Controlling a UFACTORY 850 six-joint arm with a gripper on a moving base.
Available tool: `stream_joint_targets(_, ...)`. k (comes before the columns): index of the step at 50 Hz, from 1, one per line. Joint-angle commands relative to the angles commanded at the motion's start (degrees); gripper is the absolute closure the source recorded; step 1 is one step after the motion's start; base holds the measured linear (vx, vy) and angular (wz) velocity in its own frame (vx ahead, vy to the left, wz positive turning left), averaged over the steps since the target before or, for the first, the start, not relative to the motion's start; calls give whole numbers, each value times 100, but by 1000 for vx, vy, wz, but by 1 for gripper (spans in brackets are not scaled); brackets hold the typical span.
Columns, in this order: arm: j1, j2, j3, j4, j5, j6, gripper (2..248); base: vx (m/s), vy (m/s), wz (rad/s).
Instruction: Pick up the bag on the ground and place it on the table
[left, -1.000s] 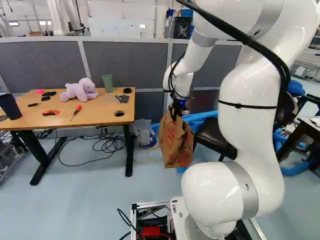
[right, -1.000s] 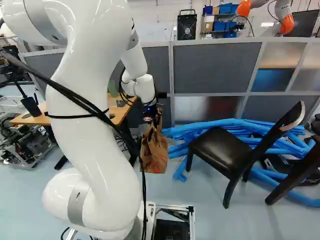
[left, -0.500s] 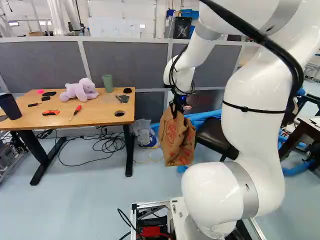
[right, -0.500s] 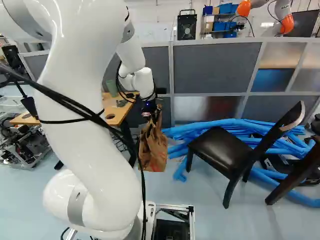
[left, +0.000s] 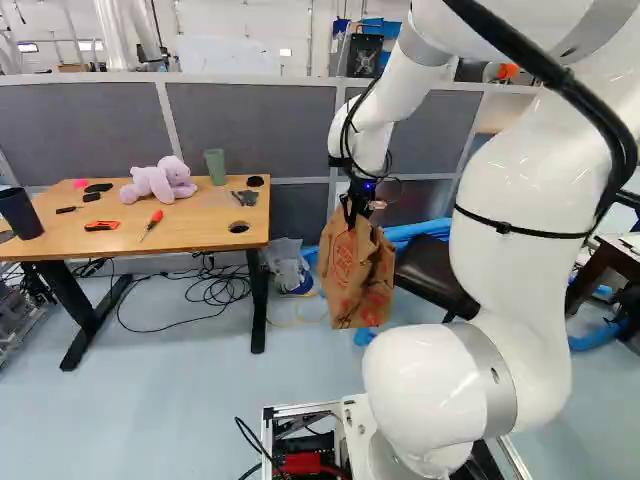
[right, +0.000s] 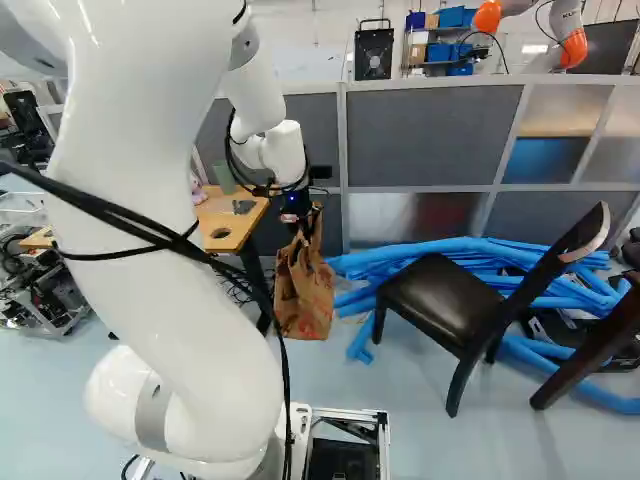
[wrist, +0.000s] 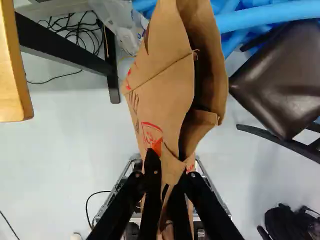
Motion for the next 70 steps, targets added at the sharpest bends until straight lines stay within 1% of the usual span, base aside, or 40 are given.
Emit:
stream_joint_targets(27,4,500,23,0,-554,0,225,0,0,0)
stream_joint_targets(53,5,1075,119,0,-1089,0,225,0,0,0)
stream_joint_targets(70,49,1295,7,0,-1431,0,225,0,0,0)
